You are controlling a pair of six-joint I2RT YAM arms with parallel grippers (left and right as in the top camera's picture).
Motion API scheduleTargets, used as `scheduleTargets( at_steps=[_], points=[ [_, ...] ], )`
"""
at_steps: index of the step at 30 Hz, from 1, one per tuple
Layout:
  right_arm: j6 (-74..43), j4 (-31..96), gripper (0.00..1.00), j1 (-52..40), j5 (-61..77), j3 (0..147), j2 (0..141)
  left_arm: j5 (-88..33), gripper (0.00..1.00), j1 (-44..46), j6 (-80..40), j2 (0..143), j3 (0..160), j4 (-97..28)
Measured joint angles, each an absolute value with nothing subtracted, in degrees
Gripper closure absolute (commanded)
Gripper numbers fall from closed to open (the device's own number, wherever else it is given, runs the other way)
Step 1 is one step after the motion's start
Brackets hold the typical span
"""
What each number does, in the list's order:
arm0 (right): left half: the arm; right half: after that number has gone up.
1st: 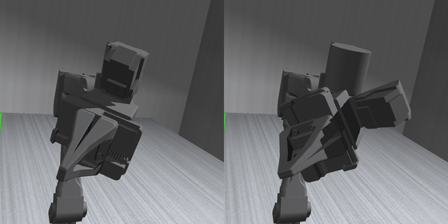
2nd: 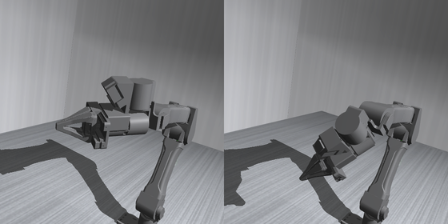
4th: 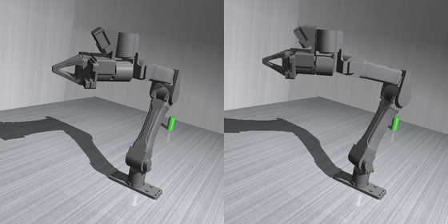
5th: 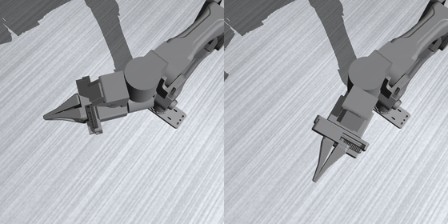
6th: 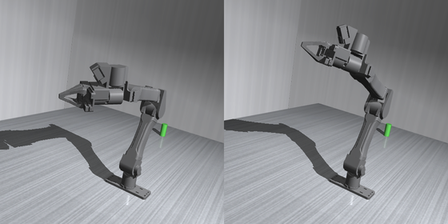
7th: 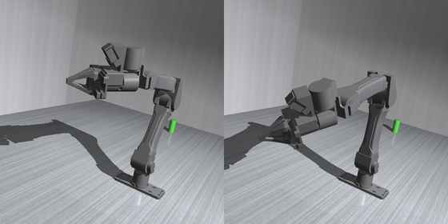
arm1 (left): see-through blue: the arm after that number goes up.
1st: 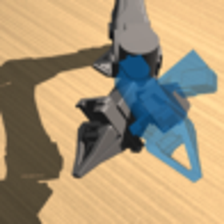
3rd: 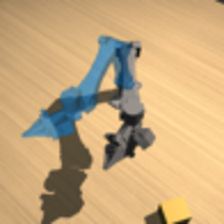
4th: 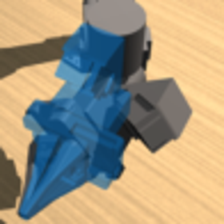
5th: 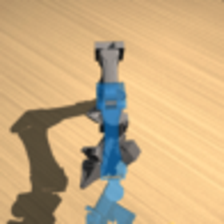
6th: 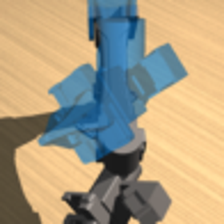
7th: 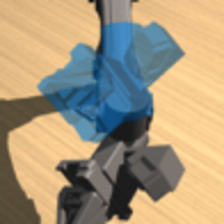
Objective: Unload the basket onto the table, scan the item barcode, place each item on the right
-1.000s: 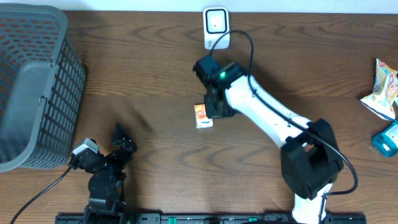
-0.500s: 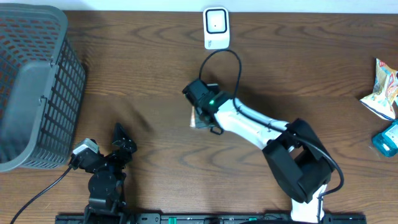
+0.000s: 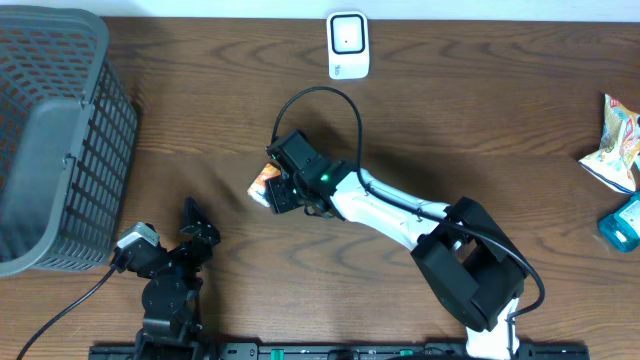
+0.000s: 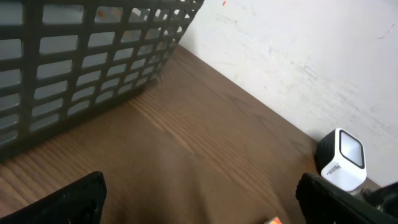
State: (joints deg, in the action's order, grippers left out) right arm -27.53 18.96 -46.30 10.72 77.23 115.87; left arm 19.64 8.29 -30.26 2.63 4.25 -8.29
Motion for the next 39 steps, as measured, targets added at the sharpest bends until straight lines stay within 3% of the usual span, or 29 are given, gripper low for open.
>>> scheduleTargets(
  at_steps=[4,10,16,17,20,21,30,39],
  points=[
    [-26.28,17.93,0.26,-44.45,11.14,78.56,115.87,19.64,0.02,8.29,-30.28,2.63,4.25,-8.29],
    [-22.15,14.92,0.44,-41.63,11.16,78.81,116.49,19.64,0.02,8.29,-30.26,2.63,4.25,-8.29],
    [-17.76,10.66,0.43,-41.43,15.90,79.02,121.73,19.64,0.02,8.29,-30.28,2.63,4.25,-8.29],
    [-16.91,9.78,0.48,-41.45,16.97,79.02,122.69,19.64,0.02,8.29,-30.26,2.63,4.25,-8.29],
    [-14.63,8.27,0.92,-41.50,19.68,79.31,124.03,19.64,0.02,8.29,-30.26,2.63,4.25,-8.29],
    [-14.22,8.36,0.99,-41.47,20.12,79.33,124.18,19.66,0.02,8.29,-30.26,2.63,4.25,-8.29],
    [-21.32,17.47,0.99,-38.02,24.47,79.88,121.99,19.66,0.02,8.29,-30.26,2.63,4.25,-8.29],
    [-48.03,51.83,0.99,-23.24,37.12,79.48,104.25,19.66,0.02,8.29,-30.26,2.63,4.25,-8.29]
  ],
)
